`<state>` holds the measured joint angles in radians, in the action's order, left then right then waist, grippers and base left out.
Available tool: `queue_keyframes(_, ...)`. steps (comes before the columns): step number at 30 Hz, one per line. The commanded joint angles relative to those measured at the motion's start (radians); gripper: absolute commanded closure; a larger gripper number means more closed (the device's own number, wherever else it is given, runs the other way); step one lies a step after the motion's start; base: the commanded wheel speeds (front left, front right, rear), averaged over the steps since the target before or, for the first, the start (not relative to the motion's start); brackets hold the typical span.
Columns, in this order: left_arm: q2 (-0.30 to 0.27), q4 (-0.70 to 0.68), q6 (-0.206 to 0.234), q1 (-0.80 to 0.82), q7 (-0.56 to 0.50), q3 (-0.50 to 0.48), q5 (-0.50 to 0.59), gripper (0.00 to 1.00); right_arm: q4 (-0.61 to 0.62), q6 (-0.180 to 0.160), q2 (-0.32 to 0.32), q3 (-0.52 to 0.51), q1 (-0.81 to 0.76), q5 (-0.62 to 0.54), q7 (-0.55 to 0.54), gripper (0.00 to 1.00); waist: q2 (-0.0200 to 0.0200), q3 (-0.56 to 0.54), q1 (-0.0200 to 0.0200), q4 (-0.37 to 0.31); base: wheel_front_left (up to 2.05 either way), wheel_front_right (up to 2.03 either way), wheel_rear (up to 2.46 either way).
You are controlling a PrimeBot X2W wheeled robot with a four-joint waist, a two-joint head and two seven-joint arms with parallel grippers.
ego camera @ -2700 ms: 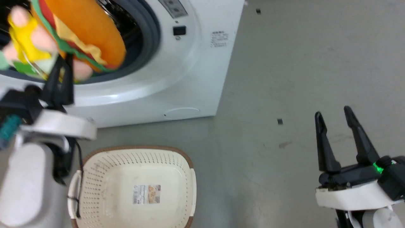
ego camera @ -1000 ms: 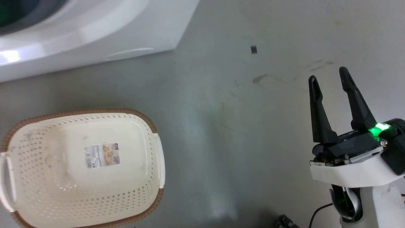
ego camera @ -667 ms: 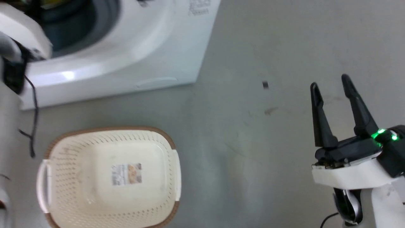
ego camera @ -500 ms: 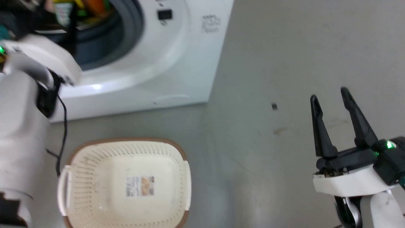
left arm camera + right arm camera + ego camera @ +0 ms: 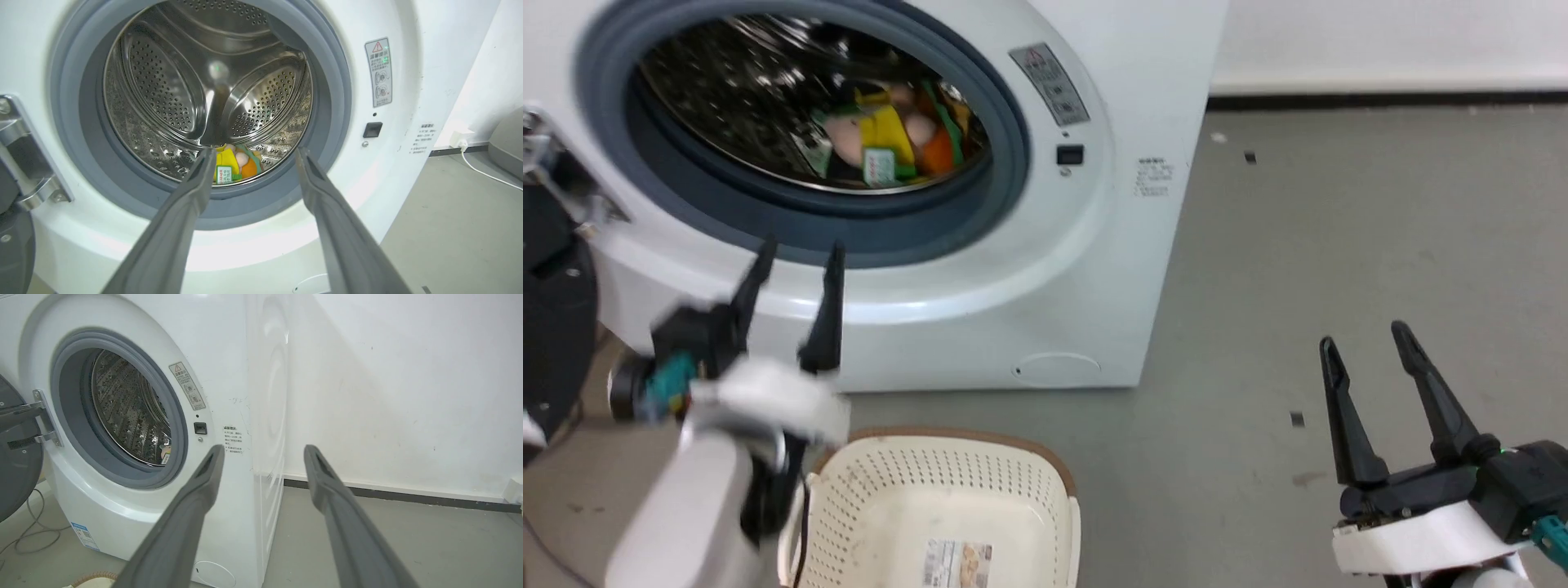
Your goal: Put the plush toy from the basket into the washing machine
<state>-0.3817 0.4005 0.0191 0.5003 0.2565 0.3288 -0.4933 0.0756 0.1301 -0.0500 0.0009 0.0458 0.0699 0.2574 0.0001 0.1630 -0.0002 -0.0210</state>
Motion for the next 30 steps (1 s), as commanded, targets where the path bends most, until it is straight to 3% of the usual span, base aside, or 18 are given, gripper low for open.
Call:
queue_keyframes(1, 0.0, -0.065, 0.025, -0.104, 0.005, -0.013, 0.009, 0.0, -0.002, 0.001, 0.0, -0.001, -0.025, -0.004, 0.004, 0.0, -0.0001, -0.05, 0.0002, 0.024, 0.0, 0.0, 0.0)
queue_keyframes(6, 0.01, -0.201, 0.074, -0.296, 0.005, -0.034, 0.036, 0.0, -0.01, 0.001, 0.0, 0.007, -0.065, -0.006, 0.004, 0.0, -0.0001, -0.079, 0.0002, 0.035, 0.0, 0.0, 0.0)
queue_keyframes(14, 0.08, -0.312, 0.138, -0.482, 0.005, -0.047, 0.068, 0.0, -0.027, 0.001, 0.0, 0.024, -0.099, -0.008, 0.004, 0.0, -0.0001, -0.104, 0.0002, 0.042, 0.0, 0.0, 0.0)
queue_keyframes(23, 0.131, -0.319, 0.13, -0.531, 0.005, -0.067, 0.117, 0.0, -0.041, 0.001, 0.0, 0.032, -0.115, 0.0, 0.004, 0.0, -0.0001, -0.116, 0.0002, 0.047, 0.0, 0.0, 0.0)
queue_keyframes(24, 0.129, -0.316, 0.13, -0.521, -0.001, -0.062, 0.115, 1.0, -0.038, 0.0, 0.0, 0.032, -0.1, 0.0, 0.0, 1.0, -0.0001, -0.116, 0.0002, 0.047, 0.0, 0.0, 0.0)
queue_keyframes(30, 0.133, -0.317, 0.127, -0.521, -0.006, -0.066, 0.121, 1.0, -0.038, 0.0, 0.0, 0.032, -0.098, -0.002, -0.006, 1.0, -0.0001, -0.117, 0.0002, 0.047, 0.0, 0.0, 0.0)
